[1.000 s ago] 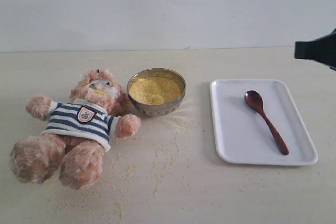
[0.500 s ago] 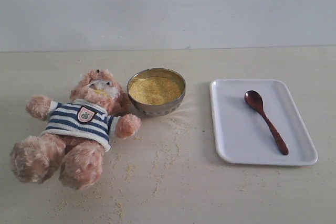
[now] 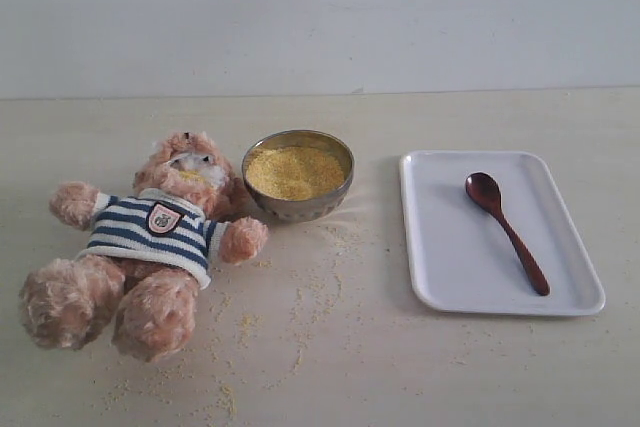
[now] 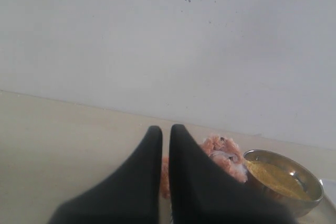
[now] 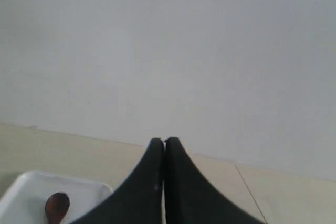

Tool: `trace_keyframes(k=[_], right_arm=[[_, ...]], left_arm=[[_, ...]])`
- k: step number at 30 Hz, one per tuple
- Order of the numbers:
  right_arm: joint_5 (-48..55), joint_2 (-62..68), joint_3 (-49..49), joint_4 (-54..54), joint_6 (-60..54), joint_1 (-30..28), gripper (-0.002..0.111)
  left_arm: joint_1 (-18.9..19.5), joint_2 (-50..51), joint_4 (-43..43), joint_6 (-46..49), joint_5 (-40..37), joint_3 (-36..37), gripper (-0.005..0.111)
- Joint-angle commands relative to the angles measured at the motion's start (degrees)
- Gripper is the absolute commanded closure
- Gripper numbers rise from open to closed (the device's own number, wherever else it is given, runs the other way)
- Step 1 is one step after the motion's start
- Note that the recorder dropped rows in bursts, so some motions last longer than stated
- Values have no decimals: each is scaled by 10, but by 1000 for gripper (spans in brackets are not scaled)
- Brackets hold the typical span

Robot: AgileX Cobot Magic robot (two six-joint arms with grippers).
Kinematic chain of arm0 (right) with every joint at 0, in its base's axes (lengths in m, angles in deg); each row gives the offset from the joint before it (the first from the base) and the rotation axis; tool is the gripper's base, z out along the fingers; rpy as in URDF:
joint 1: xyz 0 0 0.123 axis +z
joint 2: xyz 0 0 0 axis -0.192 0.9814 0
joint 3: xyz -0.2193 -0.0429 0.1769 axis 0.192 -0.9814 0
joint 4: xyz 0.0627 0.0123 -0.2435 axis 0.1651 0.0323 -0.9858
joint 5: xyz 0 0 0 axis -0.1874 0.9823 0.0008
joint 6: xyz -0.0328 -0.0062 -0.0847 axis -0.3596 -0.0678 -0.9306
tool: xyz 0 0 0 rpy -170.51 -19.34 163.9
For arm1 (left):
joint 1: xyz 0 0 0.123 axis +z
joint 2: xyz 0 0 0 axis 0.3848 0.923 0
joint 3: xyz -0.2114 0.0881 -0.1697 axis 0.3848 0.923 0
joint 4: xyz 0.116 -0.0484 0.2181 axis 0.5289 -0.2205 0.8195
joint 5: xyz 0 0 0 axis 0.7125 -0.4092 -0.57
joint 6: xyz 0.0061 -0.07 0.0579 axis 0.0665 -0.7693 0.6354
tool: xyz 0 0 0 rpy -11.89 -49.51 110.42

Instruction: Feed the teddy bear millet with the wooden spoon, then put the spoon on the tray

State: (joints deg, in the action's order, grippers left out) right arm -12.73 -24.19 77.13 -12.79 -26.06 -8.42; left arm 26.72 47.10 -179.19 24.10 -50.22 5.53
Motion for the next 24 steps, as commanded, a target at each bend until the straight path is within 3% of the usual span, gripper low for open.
trace_keyframes(k=[1, 5, 18, 24], right_arm=[[-108, -29, -142, -57, 128, -10, 108], [-135, -64, -224, -54, 147, -46, 108], [2, -64, -224, -55, 157, -56, 108], [16, -64, -224, -35, 151, -56, 108]], left_arm=[[-2, -3, 1, 3, -6, 2, 102], [-2, -3, 1, 3, -6, 2, 102], [-2, -4, 1, 3, -6, 2, 102], [-2, -4, 1, 3, -6, 2, 102]])
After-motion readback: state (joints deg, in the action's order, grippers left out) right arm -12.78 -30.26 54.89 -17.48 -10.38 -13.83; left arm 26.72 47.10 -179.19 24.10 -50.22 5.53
